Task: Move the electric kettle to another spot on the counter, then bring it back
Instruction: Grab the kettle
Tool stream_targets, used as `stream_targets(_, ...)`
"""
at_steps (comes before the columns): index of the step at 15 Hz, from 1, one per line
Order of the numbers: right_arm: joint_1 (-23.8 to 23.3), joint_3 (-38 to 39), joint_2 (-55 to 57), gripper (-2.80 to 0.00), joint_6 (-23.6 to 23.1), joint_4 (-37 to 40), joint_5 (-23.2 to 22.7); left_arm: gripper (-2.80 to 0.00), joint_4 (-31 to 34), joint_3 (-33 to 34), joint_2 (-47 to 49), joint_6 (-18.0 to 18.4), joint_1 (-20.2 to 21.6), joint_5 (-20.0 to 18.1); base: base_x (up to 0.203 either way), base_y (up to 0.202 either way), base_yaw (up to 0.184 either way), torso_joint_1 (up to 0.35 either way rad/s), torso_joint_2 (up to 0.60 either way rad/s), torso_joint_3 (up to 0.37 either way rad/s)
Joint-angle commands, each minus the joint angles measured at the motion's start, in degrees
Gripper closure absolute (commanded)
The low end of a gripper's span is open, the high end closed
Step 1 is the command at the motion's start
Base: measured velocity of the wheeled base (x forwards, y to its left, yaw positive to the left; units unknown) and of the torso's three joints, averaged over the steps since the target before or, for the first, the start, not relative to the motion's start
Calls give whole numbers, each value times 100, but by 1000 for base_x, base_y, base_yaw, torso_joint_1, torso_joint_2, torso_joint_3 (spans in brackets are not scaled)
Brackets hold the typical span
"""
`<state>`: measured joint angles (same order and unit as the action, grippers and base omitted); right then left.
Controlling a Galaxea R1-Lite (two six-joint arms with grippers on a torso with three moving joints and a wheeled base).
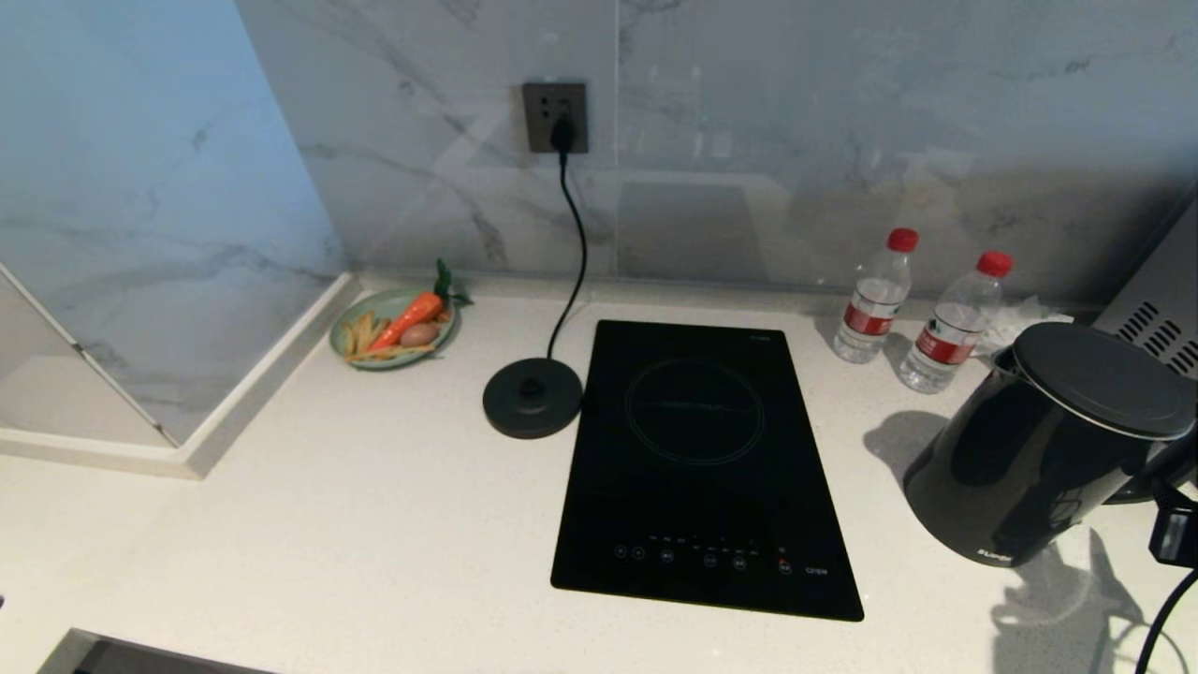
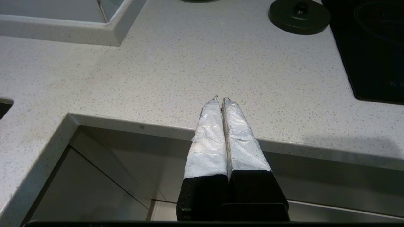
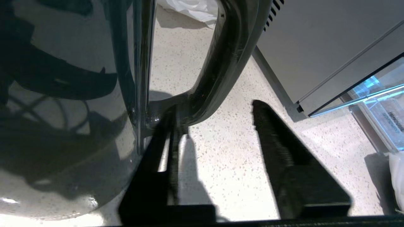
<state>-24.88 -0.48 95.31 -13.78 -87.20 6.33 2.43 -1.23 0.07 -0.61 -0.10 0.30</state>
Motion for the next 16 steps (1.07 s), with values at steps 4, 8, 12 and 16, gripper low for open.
stream_targets(4, -50, -152, -119, -280, -124, -46, 0, 0, 4, 0, 1, -1, 1, 5, 0, 0, 0, 0, 0, 0)
stream_targets(8, -122, -324, -12, -280, -133, -46, -9, 0, 4, 0, 1, -1, 1, 5, 0, 0, 0, 0, 0, 0)
stream_targets(12, -124, -480, 164, -280, -178, -46, -26, 0, 4, 0, 1, -1, 1, 5, 0, 0, 0, 0, 0, 0)
stream_targets(16, -122, -725, 242, -280, -257, -46, -44, 0, 4, 0, 1, -1, 1, 5, 0, 0, 0, 0, 0, 0)
